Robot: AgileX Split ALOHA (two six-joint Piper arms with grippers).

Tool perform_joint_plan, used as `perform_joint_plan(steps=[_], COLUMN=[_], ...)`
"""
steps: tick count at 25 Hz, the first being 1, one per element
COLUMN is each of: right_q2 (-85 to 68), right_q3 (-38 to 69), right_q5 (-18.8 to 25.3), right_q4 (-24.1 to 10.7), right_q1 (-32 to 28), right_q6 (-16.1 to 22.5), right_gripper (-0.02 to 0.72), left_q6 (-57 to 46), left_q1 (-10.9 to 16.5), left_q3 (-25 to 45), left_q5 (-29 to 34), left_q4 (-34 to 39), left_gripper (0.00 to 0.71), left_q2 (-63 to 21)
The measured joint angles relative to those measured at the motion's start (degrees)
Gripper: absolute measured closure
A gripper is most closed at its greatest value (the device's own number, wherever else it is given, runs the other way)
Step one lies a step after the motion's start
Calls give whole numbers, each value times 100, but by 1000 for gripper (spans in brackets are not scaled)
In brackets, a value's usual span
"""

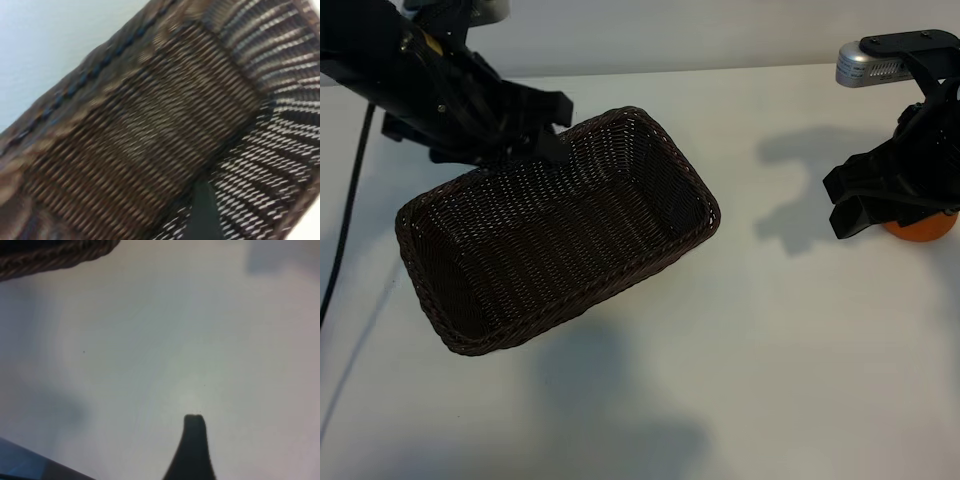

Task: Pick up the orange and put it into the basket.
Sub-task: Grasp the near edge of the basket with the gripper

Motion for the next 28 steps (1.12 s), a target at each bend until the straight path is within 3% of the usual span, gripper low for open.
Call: perform_joint_plan(steps=[7,20,28], right_q2=[0,0,0], right_q3=[0,0,0], right_q5=[-12,-69,-69], right_q4=[0,0,0], right_q1=[0,0,0], right_q6=[-6,-1,-1], right_gripper=[122,122,122], left_q6=[-1193,-2705,-3295], left_q1=[0,0,70], left_q3=[204,2415,3239], left_q5=[544,125,-392], left_q4=[1343,2250,2348], left_gripper=[147,147,147], left_q2=[-417,-1850,-2298])
